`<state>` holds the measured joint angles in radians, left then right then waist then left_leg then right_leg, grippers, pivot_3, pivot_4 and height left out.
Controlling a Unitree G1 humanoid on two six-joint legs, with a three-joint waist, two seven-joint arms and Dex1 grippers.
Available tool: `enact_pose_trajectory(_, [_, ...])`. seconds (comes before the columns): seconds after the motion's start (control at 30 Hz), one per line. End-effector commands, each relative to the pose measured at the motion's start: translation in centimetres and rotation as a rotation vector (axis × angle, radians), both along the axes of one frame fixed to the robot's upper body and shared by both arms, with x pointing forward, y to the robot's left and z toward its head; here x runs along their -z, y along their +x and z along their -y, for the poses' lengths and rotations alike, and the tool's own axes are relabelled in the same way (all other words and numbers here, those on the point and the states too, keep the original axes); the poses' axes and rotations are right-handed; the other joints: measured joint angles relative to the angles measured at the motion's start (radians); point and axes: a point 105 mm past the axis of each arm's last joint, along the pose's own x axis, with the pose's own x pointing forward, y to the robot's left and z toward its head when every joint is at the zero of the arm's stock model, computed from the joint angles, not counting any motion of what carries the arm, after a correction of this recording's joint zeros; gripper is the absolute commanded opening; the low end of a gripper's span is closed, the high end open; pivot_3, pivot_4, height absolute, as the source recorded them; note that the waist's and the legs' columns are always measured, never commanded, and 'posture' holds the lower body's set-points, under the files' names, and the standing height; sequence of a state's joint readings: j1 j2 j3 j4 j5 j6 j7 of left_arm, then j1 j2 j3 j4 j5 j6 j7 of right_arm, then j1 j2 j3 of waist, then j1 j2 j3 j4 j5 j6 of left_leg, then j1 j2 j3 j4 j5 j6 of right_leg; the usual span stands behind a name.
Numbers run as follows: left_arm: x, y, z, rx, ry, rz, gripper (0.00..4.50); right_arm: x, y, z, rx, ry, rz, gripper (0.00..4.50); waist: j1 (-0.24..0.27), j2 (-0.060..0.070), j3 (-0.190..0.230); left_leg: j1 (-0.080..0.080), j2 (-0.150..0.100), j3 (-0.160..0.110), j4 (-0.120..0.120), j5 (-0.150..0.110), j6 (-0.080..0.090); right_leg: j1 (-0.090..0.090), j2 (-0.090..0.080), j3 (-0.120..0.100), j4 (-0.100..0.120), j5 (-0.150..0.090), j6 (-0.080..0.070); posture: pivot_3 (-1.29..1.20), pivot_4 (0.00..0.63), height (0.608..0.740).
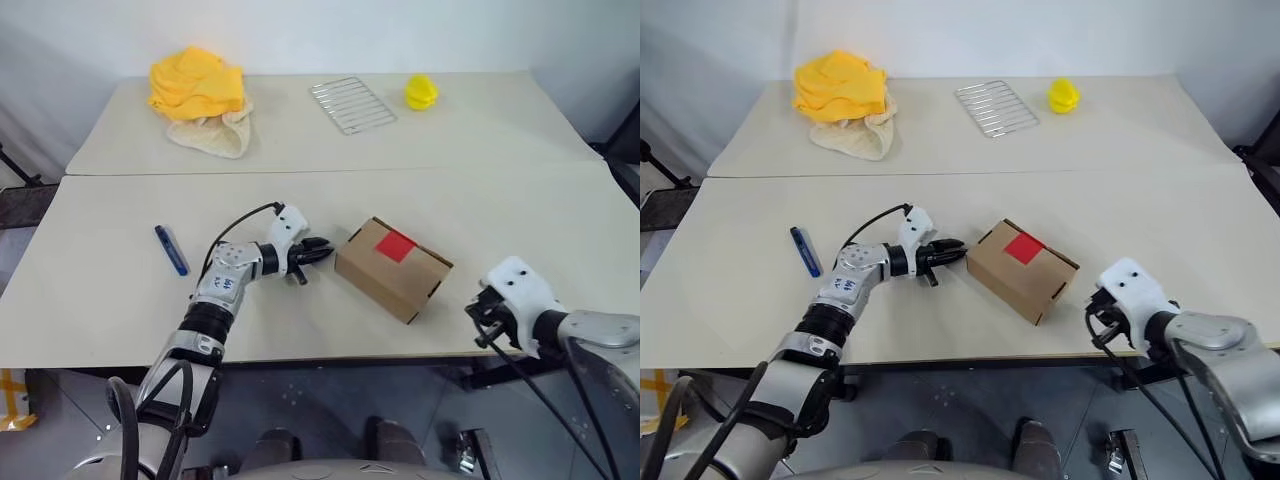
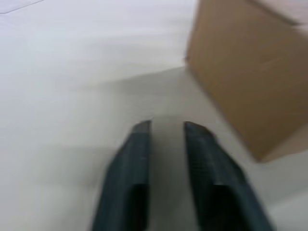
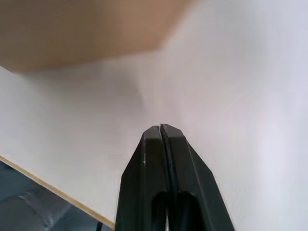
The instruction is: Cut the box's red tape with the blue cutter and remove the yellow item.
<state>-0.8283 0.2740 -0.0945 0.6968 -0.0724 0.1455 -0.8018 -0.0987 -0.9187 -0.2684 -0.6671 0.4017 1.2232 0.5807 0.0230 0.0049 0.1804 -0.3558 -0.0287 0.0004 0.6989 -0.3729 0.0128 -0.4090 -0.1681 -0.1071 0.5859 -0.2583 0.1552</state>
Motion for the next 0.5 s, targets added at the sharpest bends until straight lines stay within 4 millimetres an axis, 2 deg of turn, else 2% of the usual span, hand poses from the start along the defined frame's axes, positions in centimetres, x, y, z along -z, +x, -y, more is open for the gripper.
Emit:
enact_pose_trajectory(0.03, [-0.6,-0.5,-2.2,-0.042,0.020,-0.028,2.47,-3.3,0.9,0.7,-0.030,0.036,0.141,1.59,-0.003,0.000,0.000,0.000,0.000,0.000,0.000,0.000,0.000,0.000,0.000,0.000,0.000,0.000,0.000,0.00,0.150,0.740])
enact_pose_trajectory(0.13, [-1.5,-1.6,-3.5,-0.066,0.008,-0.035,3.39,-4.0,1.1,0.6,-0.088,0.061,0.164,2.65,-0.001,0.000,0.000,0.001,0.001,0.001,-0.001,0.000,0.000,0.000,0.000,0.001,0.001,0.000,0.000,0.00,0.150,0.740])
enact_pose_trajectory(0.23, [-2.9,-3.3,-6.2,-0.146,-0.007,-0.020,4.29,-5.3,2.1,-0.1,-0.158,0.102,0.212,3.67,-0.003,0.000,0.000,0.000,0.001,0.001,0.000,0.000,0.000,0.000,0.000,0.002,0.000,0.000,0.000,0.00,0.150,0.740])
enact_pose_trajectory(0.27, [-3.3,-3.7,-6.7,-0.166,-0.010,-0.018,4.50,-5.5,2.3,-0.3,-0.175,0.111,0.220,3.97,-0.004,0.000,0.000,0.000,0.001,0.001,0.000,0.000,0.000,0.000,0.000,0.002,0.000,0.000,0.000,0.00,0.150,0.740])
enact_pose_trajectory(0.3, [-3.8,-4.1,-7.1,-0.188,-0.015,-0.011,4.50,-5.7,2.5,-0.5,-0.195,0.118,0.227,4.31,-0.003,0.000,0.000,0.000,0.001,0.000,0.000,0.000,0.000,-0.001,0.000,0.002,0.000,0.000,0.000,0.00,0.150,0.740])
enact_pose_trajectory(0.33, [-4.9,-4.2,-7.8,-0.244,-0.041,0.018,4.50,-6.0,2.9,-1.0,-0.231,0.136,0.233,4.47,0.000,0.000,0.000,0.000,0.002,0.000,0.000,0.000,0.000,-0.001,0.000,0.002,0.000,0.000,0.000,0.00,0.150,0.740])
enact_pose_trajectory(0.5, [-8.3,-4.1,-10.0,-0.491,-0.124,0.155,4.50,-6.9,4.4,-2.3,-0.354,0.156,0.264,4.47,0.008,-0.001,0.001,0.000,0.001,-0.004,0.002,0.000,0.000,0.001,0.000,0.001,0.000,0.000,0.000,0.00,0.150,0.740])
